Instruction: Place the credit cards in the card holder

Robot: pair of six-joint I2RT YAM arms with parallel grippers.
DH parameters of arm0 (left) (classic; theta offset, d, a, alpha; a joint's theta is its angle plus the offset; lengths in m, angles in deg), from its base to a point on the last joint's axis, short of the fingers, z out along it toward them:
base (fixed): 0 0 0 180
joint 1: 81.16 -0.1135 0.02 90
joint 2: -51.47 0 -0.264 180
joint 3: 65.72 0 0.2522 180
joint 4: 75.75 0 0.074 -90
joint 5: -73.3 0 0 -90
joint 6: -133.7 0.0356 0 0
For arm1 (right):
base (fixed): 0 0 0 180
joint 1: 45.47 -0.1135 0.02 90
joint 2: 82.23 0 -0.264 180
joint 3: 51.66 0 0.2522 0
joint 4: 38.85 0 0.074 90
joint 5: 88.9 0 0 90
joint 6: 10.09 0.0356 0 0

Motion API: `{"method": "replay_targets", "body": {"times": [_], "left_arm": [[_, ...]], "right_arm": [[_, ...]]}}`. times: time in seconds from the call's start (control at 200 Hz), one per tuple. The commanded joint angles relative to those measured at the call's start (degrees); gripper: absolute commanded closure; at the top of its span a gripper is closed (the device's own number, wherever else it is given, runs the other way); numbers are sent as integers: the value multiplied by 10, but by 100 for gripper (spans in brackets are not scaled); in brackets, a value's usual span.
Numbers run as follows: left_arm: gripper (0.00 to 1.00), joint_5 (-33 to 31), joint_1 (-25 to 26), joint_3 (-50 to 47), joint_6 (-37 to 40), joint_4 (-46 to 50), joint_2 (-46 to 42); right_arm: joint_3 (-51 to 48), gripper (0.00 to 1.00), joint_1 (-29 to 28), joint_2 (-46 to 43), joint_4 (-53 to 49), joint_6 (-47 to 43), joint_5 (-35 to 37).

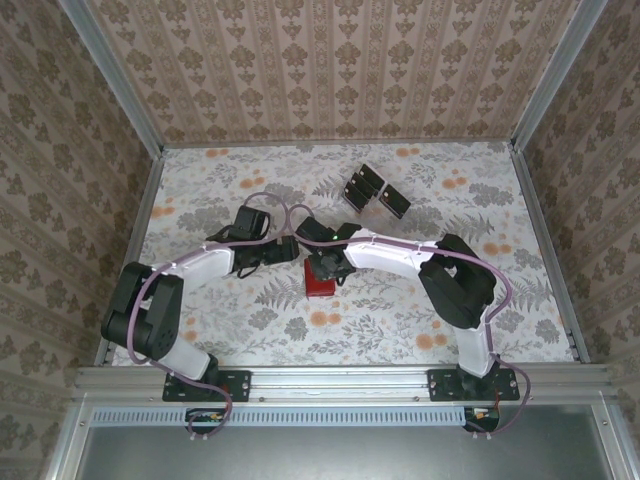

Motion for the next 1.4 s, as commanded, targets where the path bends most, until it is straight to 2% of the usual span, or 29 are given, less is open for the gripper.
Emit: {"method": "replay_targets", "body": {"times": [0.0, 0.29, 0.52, 0.93, 1.395], "left_arm": [[0, 7, 6, 9, 0, -8, 9], [0, 2, 9, 11, -4, -11, 14], [0, 0, 30, 20, -4, -10, 22], [0, -9, 54, 29, -2, -8, 42], [0, -19, 62, 12, -7, -18, 61]], "right_arm": [[14, 70, -3, 10, -22, -6, 23], [16, 80, -2, 10, -16, -15, 21], [12, 100, 0, 2, -8, -19, 18], [-38, 100, 15, -46, 66, -4, -51], [-58, 100, 24, -35, 121, 12, -106]]}}
